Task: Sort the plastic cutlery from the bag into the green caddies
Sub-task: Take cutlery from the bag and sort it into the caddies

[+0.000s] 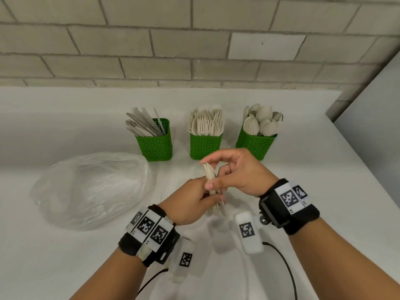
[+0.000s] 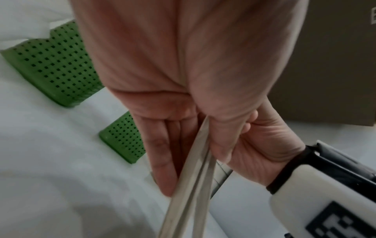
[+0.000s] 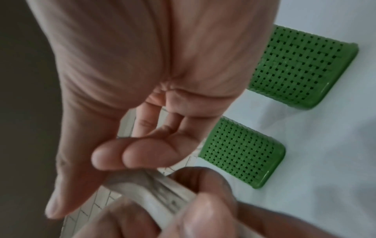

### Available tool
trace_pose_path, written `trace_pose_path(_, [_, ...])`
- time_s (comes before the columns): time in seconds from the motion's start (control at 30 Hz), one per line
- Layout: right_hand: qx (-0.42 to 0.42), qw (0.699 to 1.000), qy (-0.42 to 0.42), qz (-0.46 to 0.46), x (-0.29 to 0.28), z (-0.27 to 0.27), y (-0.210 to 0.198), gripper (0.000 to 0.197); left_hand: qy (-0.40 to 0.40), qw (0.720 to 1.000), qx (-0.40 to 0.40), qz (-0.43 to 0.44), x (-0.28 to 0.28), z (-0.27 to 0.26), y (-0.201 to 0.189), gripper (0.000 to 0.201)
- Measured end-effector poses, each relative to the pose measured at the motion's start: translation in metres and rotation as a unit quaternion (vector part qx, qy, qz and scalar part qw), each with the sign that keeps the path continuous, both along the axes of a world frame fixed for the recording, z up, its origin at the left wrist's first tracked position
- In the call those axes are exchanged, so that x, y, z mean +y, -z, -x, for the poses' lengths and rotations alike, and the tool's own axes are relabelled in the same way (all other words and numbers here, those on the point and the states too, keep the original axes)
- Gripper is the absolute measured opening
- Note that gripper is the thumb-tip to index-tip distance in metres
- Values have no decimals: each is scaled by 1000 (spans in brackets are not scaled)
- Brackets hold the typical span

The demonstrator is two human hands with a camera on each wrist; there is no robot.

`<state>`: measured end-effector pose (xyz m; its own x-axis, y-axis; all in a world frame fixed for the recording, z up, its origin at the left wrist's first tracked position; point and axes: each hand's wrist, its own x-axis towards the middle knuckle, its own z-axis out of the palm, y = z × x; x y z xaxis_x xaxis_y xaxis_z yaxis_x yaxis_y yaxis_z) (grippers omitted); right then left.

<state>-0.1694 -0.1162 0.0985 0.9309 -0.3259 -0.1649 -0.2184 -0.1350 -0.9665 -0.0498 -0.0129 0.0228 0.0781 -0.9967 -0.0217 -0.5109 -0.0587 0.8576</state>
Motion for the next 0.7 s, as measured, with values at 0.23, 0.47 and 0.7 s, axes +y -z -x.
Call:
trace_pose_path(0.23, [14,997,28,68,-18,16,1,30,80,996,-37,0,-9,9,-18,15])
trace_pose_path(0.47, [-84,985,98,117,-35,34,-10,11,27,991,-117,55,-37,20,-34,12])
trace_pose_path(0.7, [-101,947,220,210,-65,45,-23,12,-46,986,-139,75,-67,27,-38,46])
